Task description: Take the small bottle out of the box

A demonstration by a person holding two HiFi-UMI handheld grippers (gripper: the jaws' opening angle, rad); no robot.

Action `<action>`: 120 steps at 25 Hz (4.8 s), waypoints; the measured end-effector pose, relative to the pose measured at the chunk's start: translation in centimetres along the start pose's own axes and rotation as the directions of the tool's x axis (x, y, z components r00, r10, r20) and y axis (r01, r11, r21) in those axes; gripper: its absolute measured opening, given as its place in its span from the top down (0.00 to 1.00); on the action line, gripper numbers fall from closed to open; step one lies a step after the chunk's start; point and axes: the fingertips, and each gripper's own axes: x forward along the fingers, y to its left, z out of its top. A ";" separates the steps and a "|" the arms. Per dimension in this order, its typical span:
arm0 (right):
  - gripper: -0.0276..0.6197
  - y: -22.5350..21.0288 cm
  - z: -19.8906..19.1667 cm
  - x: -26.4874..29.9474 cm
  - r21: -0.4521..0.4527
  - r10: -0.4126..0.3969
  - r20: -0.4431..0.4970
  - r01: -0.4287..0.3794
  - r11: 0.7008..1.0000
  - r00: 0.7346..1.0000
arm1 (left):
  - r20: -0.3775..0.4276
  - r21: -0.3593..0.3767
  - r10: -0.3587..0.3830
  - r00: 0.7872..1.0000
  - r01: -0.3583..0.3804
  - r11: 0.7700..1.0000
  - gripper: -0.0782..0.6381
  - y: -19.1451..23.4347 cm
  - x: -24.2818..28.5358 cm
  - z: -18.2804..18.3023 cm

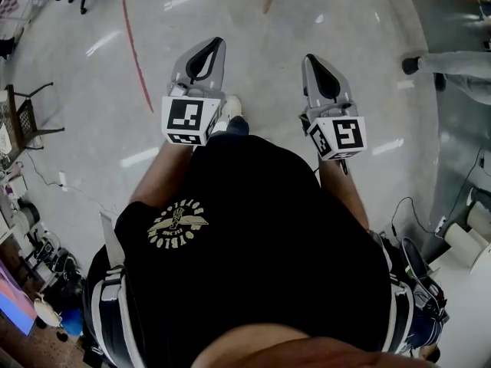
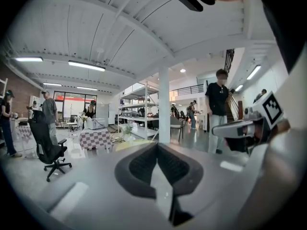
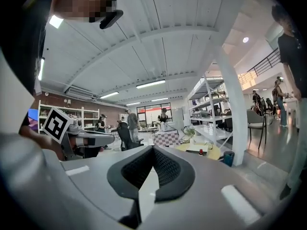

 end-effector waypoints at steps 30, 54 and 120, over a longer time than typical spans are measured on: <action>0.95 -1.6 4.6 9.8 -0.031 -0.099 -0.003 0.099 0.995 0.995 | 0.062 -0.076 -0.138 0.989 0.142 0.987 0.89 7.2 9.0 3.7; 0.95 -10.0 3.6 18.8 0.032 -0.075 -0.064 0.077 0.997 0.995 | -0.059 -0.068 -0.138 0.989 0.134 0.989 0.89 9.8 21.1 1.9; 0.95 -31.5 7.6 28.7 0.049 0.067 -0.025 -0.066 0.997 0.997 | -0.084 -0.008 -0.024 0.996 0.023 1.000 0.89 5.8 41.8 8.0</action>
